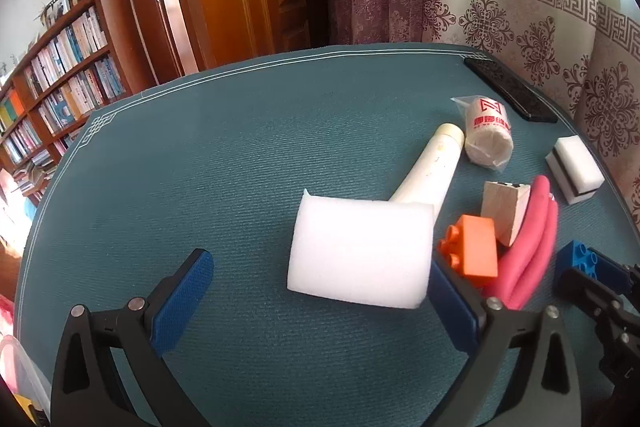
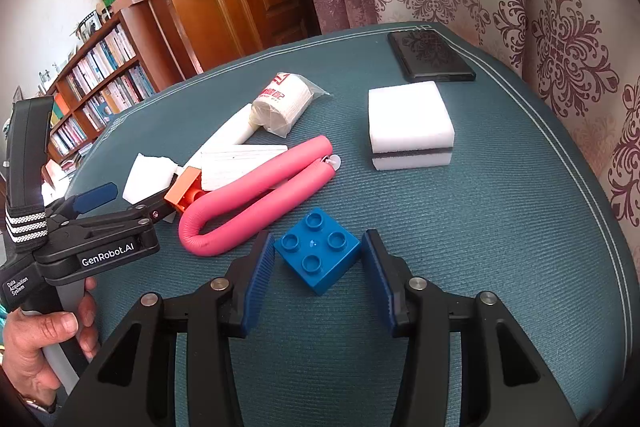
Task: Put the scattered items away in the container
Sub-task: 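Grasp the white sponge with the left tool while the right tool grasps the blue Lego brick, then carry the white sponge and blue brick over the clear bowl and open both tools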
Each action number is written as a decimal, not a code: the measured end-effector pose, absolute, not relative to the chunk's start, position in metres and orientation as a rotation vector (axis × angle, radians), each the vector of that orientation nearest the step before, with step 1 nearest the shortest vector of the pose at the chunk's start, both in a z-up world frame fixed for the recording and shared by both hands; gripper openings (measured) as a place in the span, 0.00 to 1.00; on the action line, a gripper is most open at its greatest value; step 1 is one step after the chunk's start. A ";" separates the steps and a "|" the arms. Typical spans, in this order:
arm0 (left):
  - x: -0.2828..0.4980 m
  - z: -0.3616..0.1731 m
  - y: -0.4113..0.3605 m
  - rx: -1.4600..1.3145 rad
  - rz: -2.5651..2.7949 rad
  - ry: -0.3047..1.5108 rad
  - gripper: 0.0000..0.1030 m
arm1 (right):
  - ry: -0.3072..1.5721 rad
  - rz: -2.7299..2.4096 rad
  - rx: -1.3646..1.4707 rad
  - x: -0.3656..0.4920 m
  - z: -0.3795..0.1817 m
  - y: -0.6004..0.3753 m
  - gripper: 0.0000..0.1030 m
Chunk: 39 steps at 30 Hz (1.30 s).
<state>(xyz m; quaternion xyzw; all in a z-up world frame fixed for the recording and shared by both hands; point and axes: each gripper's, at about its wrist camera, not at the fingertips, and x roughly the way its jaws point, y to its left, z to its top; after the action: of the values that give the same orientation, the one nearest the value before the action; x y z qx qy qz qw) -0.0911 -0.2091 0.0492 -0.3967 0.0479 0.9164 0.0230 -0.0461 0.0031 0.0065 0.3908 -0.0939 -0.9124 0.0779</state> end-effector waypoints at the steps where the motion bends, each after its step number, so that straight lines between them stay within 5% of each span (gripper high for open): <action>1: -0.091 0.050 -0.210 -1.223 2.834 0.140 0.92 | -0.281 -2.733 1.170 -0.046 0.006 0.003 0.47; 5: -0.089 0.053 -0.211 -1.194 2.805 0.103 0.63 | -0.280 -2.735 1.171 -0.046 0.006 0.004 0.47; 39: 0.018 0.093 -0.257 -1.046 2.928 -0.088 0.63 | -0.236 -2.757 0.985 -0.019 0.024 -0.008 0.47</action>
<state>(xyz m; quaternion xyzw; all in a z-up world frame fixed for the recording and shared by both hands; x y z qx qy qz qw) 0.0181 -0.2574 0.0932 -0.3361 -0.0284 0.9413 0.0156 -0.0192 -0.0076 0.0236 0.3335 -0.0800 -0.9338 0.1023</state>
